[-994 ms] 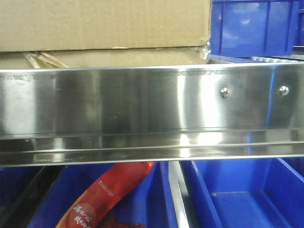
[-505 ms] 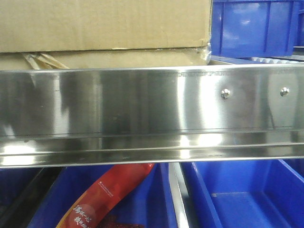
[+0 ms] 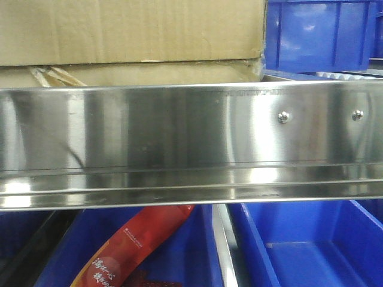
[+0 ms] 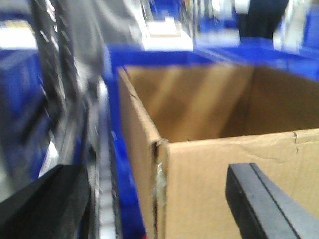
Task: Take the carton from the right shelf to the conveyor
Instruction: 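Clamp the box walls with both grippers and lift it off the shelf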
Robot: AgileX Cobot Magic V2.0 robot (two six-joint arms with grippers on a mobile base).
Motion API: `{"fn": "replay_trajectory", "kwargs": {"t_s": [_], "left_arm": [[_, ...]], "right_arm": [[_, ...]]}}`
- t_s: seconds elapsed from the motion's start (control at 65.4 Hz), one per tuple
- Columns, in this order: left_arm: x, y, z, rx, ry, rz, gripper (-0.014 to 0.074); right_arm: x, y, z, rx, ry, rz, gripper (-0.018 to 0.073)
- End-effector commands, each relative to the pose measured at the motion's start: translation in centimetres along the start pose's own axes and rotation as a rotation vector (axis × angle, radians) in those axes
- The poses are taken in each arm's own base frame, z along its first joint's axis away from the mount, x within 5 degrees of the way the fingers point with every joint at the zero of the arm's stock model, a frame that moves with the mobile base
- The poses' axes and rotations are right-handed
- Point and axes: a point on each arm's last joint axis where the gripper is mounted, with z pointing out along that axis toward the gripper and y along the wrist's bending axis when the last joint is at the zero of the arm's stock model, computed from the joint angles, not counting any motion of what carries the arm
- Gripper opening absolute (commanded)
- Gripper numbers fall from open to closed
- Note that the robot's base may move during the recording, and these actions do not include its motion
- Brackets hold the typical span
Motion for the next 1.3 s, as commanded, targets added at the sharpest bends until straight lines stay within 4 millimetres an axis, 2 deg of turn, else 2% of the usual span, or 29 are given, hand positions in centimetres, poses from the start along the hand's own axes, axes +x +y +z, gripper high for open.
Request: {"fn": "replay_trajectory", "kwargs": {"t_s": [0.0, 0.076, 0.184, 0.291, 0.398, 0.551, 0.688, 0.841, 0.979, 1.147, 1.224, 1.285], "left_arm": [[-1.8, -0.1, 2.0, 0.015, 0.089, 0.004, 0.0474], [-3.5, -0.1, 3.3, 0.017, 0.141, 0.006, 0.0474], [-5.4, -0.1, 6.7, 0.021, 0.279, 0.006, 0.0474], [-7.1, 0.4, 9.1, -0.035, 0.367, -0.038, 0.0474], [-8.1, 0.9, 11.9, -0.091, 0.431, -0.055, 0.0474], [-9.3, 1.2, 15.0, -0.116, 0.48, -0.061, 0.0474], [-9.8, 1.3, 17.8, -0.116, 0.477, -0.061, 0.0474], [-8.6, 1.4, 20.8, -0.118, 0.533, -0.06, 0.0474], [-7.2, 1.5, 22.9, -0.12, 0.586, -0.059, 0.0474], [-6.2, 1.8, 24.4, -0.146, 0.623, -0.04, 0.0474], [-5.7, 1.9, 25.1, -0.152, 0.64, -0.035, 0.046], [-5.6, 2.0, 25.3, -0.154, 0.645, -0.034, 0.0394]], "right_arm": [[-1.7, 0.9, 2.4, -0.044, 0.115, -0.016, 0.0558], [-3.1, 1.4, 4.4, -0.061, 0.192, -0.024, 0.0558], [-5.1, 1.8, 7.2, -0.063, 0.304, -0.031, 0.0558], [-6.4, 2.0, 9.7, -0.057, 0.405, -0.026, 0.0558], [-7.3, 2.1, 12.1, -0.047, 0.461, -0.011, 0.0558], [-7.9, 2.2, 15.6, -0.045, 0.448, 0.001, 0.0558], [-6.8, 2.2, 19.5, -0.041, 0.485, 0.002, 0.0558], [-4.6, 2.1, 22.6, -0.034, 0.559, 0.003, 0.0558], [-2.9, 1.8, 24.6, -0.025, 0.609, 0.004, 0.0558], [-1.3, 1.7, 26.4, -0.019, 0.656, 0.006, 0.0554], [-0.7, 1.6, 27.0, -0.018, 0.672, 0.007, 0.0486], [-0.4, 1.6, 27.4, -0.017, 0.682, 0.007, 0.0396]]}}
